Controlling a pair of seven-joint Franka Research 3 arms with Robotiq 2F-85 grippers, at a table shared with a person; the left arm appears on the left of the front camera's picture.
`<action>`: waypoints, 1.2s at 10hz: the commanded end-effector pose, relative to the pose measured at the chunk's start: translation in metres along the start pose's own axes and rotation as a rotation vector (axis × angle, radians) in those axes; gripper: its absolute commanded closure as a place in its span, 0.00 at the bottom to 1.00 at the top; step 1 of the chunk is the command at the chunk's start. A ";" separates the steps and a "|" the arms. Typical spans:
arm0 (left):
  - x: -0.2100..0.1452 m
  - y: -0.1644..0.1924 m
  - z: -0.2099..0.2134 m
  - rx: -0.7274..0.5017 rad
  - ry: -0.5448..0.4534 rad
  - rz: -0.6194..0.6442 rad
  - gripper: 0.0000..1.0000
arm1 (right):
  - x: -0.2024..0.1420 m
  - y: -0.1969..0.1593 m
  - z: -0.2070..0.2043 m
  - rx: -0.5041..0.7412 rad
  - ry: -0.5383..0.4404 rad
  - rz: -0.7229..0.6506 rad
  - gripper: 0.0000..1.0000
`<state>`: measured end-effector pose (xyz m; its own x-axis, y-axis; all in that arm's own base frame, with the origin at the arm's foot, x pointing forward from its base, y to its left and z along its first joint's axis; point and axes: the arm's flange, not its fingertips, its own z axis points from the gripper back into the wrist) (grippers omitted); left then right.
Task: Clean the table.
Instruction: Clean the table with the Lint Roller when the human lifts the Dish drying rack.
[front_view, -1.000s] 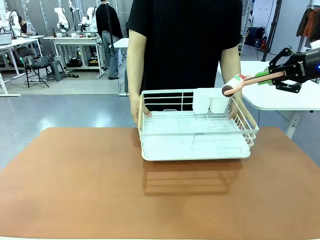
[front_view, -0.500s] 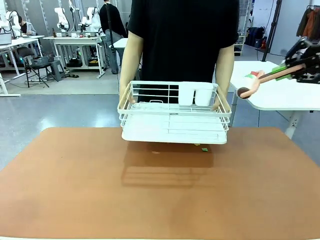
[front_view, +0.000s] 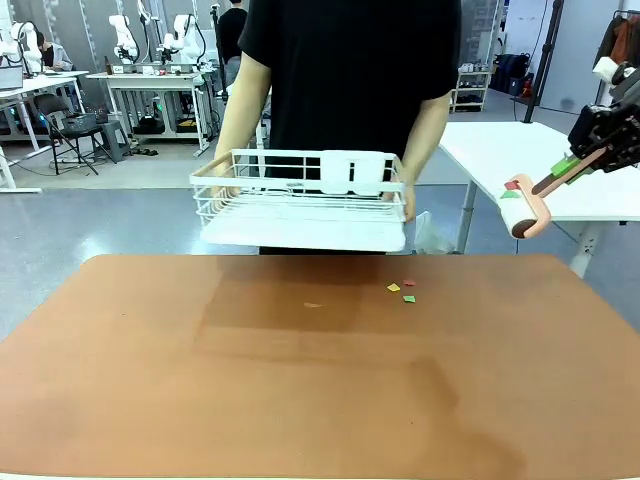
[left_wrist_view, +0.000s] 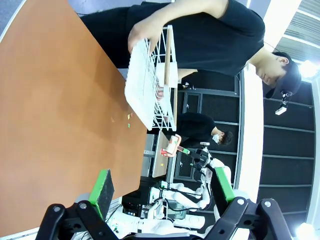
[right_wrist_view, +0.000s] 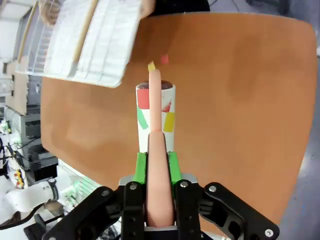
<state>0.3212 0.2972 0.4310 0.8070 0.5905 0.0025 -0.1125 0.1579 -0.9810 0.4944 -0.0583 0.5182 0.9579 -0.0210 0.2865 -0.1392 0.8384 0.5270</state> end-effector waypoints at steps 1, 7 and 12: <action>-0.003 0.001 0.003 -0.014 0.010 -0.007 0.00 | -0.017 0.011 0.012 -0.005 0.002 -0.013 0.79; -0.003 0.001 0.003 -0.014 0.010 -0.007 0.00 | 0.006 -0.003 -0.012 0.015 0.044 -0.004 0.79; -0.003 0.001 0.003 -0.014 0.010 -0.007 0.00 | 0.045 -0.031 -0.118 0.033 0.165 -0.081 0.79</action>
<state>0.3211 0.2971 0.4308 0.8074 0.5900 0.0015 -0.1132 0.1575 -0.9810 0.5640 -0.0229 0.4143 0.9902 0.0180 0.1385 -0.0905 0.8379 0.5383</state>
